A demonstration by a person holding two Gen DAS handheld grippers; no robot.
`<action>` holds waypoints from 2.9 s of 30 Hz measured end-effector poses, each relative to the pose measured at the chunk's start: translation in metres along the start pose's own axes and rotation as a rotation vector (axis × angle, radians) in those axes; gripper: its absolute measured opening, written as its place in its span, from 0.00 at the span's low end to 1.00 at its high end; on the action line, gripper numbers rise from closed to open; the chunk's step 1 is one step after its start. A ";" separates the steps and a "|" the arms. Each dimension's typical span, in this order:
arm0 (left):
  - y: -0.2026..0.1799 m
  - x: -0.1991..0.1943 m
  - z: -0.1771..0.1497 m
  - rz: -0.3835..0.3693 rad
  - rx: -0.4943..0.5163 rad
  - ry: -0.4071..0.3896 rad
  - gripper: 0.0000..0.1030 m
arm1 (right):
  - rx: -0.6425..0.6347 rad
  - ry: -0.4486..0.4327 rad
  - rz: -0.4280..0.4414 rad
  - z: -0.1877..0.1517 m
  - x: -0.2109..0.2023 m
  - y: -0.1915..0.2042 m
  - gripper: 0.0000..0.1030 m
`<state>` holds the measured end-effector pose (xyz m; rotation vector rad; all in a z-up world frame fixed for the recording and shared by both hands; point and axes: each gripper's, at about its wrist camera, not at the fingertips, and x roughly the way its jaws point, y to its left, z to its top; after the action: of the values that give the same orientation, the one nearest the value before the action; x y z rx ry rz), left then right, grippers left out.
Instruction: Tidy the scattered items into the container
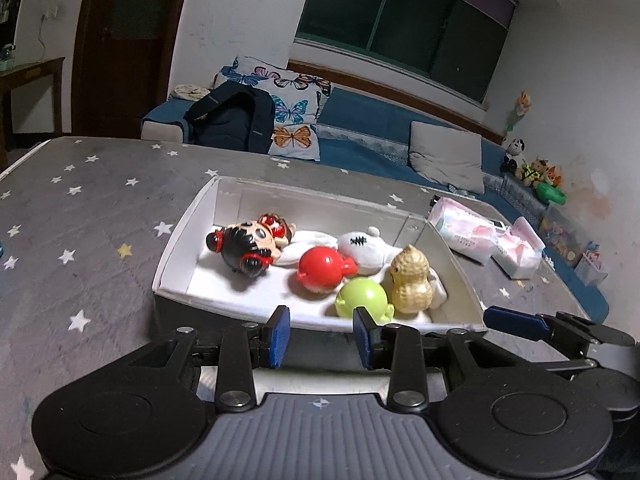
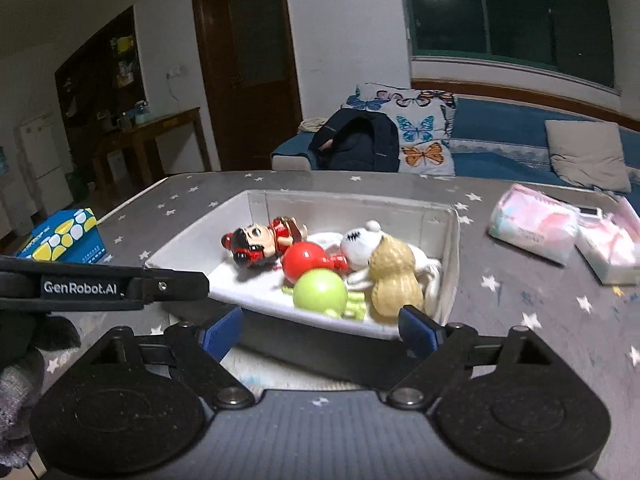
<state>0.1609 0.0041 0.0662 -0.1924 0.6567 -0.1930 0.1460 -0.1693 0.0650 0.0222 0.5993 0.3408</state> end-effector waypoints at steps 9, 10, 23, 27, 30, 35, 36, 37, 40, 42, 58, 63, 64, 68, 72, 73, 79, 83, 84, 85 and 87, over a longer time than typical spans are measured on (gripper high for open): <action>-0.010 -0.012 -0.025 0.029 0.038 0.002 0.36 | 0.007 -0.027 -0.048 -0.027 -0.022 0.005 0.97; -0.011 -0.013 -0.028 0.034 0.036 0.004 0.36 | 0.008 -0.029 -0.054 -0.029 -0.024 0.005 0.97; -0.008 -0.030 -0.050 0.080 0.035 -0.004 0.35 | 0.040 -0.017 -0.054 -0.055 -0.033 0.014 1.00; -0.008 -0.034 -0.054 0.085 0.031 -0.004 0.35 | 0.041 -0.016 -0.059 -0.058 -0.034 0.017 1.00; -0.008 -0.036 -0.056 0.093 0.036 -0.008 0.35 | 0.044 -0.015 -0.064 -0.059 -0.035 0.019 1.00; -0.009 -0.037 -0.059 0.108 0.041 -0.014 0.35 | 0.050 -0.017 -0.074 -0.059 -0.036 0.020 1.00; -0.010 -0.037 -0.059 0.110 0.043 -0.014 0.35 | 0.050 -0.017 -0.077 -0.060 -0.036 0.020 1.00; -0.010 -0.038 -0.059 0.112 0.044 -0.015 0.35 | 0.050 -0.016 -0.080 -0.060 -0.036 0.020 1.00; -0.010 -0.038 -0.059 0.115 0.048 -0.016 0.35 | 0.053 -0.010 -0.080 -0.061 -0.035 0.020 1.00; -0.011 -0.038 -0.060 0.121 0.053 -0.016 0.35 | 0.052 -0.007 -0.079 -0.062 -0.034 0.021 1.00; -0.011 -0.032 -0.061 0.162 0.078 -0.004 0.35 | 0.052 0.010 -0.087 -0.062 -0.026 0.022 1.00; -0.012 -0.029 -0.060 0.175 0.088 -0.002 0.35 | 0.053 0.013 -0.084 -0.061 -0.024 0.022 1.00; -0.012 -0.028 -0.060 0.177 0.091 -0.001 0.35 | 0.054 0.014 -0.084 -0.061 -0.023 0.022 1.00; -0.012 -0.024 -0.059 0.180 0.095 0.005 0.35 | 0.051 0.019 -0.082 -0.060 -0.019 0.022 1.00; -0.011 -0.020 -0.058 0.180 0.096 0.011 0.35 | 0.048 0.026 -0.080 -0.059 -0.014 0.022 1.00; -0.011 -0.019 -0.057 0.181 0.096 0.012 0.35 | 0.047 0.027 -0.081 -0.059 -0.013 0.022 1.00; -0.007 -0.012 -0.053 0.187 0.096 0.022 0.35 | 0.048 0.039 -0.083 -0.054 -0.002 0.021 1.00; -0.006 -0.007 -0.050 0.189 0.101 0.024 0.35 | 0.045 0.047 -0.083 -0.053 0.004 0.020 1.00; -0.006 -0.006 -0.049 0.189 0.102 0.025 0.35 | 0.045 0.049 -0.083 -0.052 0.006 0.020 1.00; -0.006 -0.004 -0.048 0.189 0.104 0.025 0.35 | 0.045 0.051 -0.083 -0.052 0.008 0.019 1.00; -0.007 -0.002 -0.045 0.188 0.108 0.024 0.35 | 0.045 0.055 -0.084 -0.051 0.011 0.019 1.00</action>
<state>0.1306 -0.0073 0.0335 -0.0236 0.6827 -0.0499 0.1201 -0.1519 0.0188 0.0307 0.6605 0.2474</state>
